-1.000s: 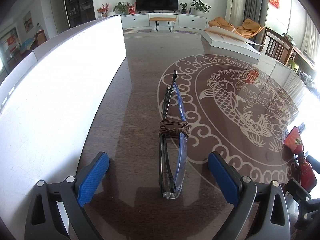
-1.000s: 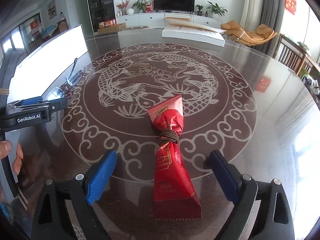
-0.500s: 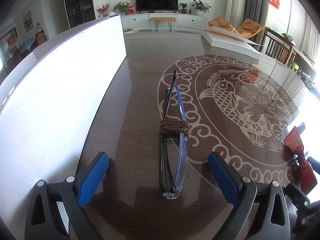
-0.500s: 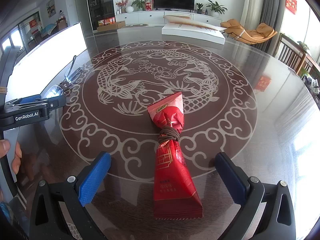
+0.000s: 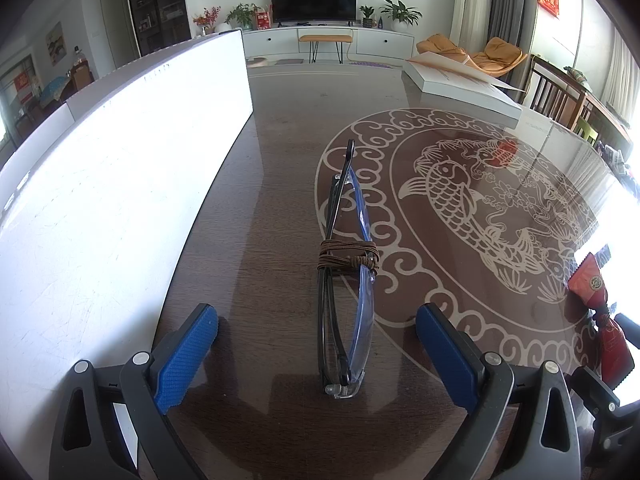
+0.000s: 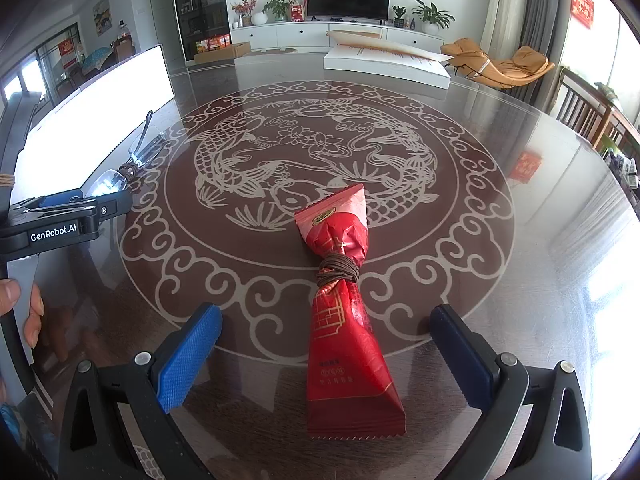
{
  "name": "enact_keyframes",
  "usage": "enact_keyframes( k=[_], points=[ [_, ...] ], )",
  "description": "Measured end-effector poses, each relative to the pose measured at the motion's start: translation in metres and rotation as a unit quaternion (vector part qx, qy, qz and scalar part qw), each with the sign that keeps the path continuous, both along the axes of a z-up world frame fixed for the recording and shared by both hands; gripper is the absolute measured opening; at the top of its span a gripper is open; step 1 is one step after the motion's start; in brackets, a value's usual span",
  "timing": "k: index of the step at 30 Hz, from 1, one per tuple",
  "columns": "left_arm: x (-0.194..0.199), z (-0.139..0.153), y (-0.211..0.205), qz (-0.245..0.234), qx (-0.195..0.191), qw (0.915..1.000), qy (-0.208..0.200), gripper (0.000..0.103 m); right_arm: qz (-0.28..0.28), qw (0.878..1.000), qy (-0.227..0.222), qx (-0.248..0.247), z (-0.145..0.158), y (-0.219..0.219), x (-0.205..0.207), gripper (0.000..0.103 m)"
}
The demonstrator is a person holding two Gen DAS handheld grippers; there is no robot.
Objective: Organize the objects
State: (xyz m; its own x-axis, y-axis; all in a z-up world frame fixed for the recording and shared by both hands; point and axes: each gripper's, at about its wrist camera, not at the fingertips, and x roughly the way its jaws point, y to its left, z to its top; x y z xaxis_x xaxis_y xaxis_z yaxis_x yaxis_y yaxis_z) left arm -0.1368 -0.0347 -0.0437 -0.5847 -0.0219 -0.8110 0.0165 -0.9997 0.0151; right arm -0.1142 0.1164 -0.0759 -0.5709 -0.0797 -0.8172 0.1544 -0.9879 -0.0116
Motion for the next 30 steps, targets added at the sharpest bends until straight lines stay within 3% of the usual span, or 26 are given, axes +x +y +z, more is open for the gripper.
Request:
enact_keyframes(
  k=[30],
  points=[
    [0.0002,-0.0002,-0.0002,-0.003,0.007,1.0000,0.000,0.101,0.002,1.000,-0.001,-0.001,-0.0004,0.0004,-0.0002,0.103]
  ],
)
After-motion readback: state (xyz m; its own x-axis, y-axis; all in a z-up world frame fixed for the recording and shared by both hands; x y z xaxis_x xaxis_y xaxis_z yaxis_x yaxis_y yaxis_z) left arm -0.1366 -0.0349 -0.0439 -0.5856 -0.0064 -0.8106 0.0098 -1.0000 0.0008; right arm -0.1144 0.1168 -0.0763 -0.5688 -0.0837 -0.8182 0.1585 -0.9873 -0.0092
